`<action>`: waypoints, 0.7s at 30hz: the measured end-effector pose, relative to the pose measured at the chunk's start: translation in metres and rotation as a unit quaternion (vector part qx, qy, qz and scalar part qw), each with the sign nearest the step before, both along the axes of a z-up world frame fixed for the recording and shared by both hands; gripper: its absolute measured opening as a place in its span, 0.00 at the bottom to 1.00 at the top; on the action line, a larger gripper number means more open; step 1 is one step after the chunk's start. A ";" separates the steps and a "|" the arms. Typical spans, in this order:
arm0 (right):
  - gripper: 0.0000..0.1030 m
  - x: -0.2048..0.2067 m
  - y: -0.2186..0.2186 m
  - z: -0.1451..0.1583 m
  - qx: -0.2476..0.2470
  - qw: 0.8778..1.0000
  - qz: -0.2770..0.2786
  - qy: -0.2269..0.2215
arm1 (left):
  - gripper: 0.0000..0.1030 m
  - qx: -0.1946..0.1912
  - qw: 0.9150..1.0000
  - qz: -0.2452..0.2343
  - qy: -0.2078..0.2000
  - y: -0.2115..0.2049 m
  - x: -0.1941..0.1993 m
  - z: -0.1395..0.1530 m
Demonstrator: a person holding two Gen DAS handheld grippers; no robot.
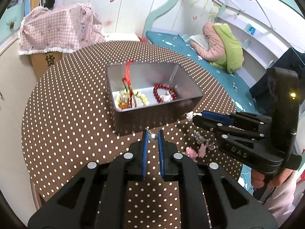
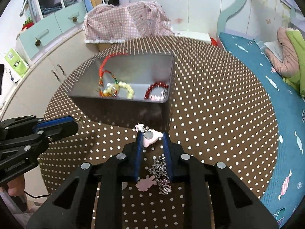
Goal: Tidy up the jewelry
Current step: 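Drop the pearl bead and silver charm into the grey tray, then withdraw both tools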
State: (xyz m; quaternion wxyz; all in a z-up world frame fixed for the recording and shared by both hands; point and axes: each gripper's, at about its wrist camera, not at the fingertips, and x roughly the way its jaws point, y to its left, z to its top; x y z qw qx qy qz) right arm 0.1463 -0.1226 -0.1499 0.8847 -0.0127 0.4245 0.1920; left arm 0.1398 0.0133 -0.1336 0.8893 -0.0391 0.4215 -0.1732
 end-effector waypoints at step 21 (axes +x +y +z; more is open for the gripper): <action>0.24 0.017 0.010 0.053 0.032 0.996 0.044 -0.072 | 0.11 0.012 0.999 0.026 -0.042 -0.002 0.029 0.038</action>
